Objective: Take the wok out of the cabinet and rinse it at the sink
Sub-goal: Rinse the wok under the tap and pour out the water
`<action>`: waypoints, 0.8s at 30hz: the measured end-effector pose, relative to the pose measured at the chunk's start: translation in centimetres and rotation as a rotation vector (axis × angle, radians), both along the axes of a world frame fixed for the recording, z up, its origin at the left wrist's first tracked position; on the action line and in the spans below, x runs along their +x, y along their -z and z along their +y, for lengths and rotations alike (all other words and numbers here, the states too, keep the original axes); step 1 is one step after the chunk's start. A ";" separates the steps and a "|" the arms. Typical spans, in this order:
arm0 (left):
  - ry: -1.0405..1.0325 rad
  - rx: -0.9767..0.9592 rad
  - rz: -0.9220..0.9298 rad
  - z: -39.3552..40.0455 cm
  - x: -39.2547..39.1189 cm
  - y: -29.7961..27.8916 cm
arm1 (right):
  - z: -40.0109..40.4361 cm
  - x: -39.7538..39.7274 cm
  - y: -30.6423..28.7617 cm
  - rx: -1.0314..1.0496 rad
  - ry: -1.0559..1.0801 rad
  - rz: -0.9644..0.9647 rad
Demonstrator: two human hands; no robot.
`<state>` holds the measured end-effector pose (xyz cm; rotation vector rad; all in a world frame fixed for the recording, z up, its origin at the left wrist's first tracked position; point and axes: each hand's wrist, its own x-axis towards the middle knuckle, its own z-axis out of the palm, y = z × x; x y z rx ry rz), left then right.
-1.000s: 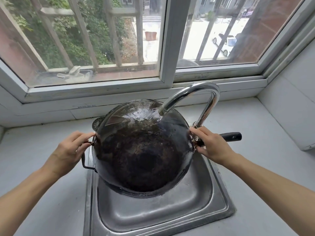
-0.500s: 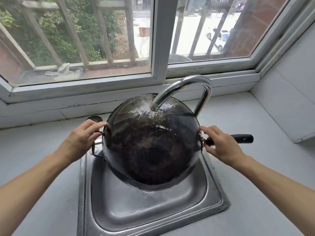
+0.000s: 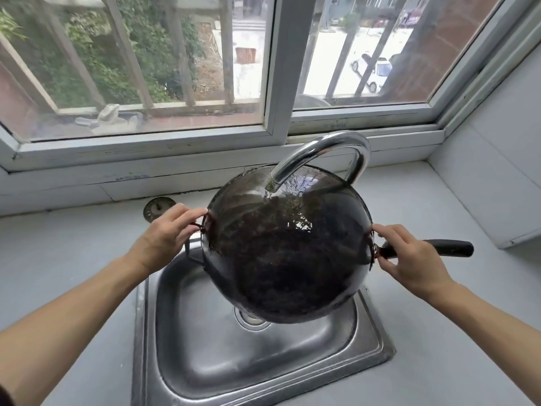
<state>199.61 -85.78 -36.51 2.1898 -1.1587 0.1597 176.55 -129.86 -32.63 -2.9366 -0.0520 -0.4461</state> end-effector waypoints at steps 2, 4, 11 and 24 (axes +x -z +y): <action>0.006 -0.014 -0.002 -0.2 -0.1 0.1 | -0.3 -0.3 0.0 -0.015 0.000 0.002; 0.002 -0.015 0.000 0.1 -0.3 0.2 | -0.3 -0.3 0.1 -0.020 -0.002 0.009; -0.078 -0.003 0.012 3.2 -0.5 0.2 | 2.1 1.6 0.4 -0.005 -0.063 0.039; -0.204 0.057 0.074 8.3 -0.6 -1.5 | 5.5 6.4 0.5 0.013 -0.132 0.169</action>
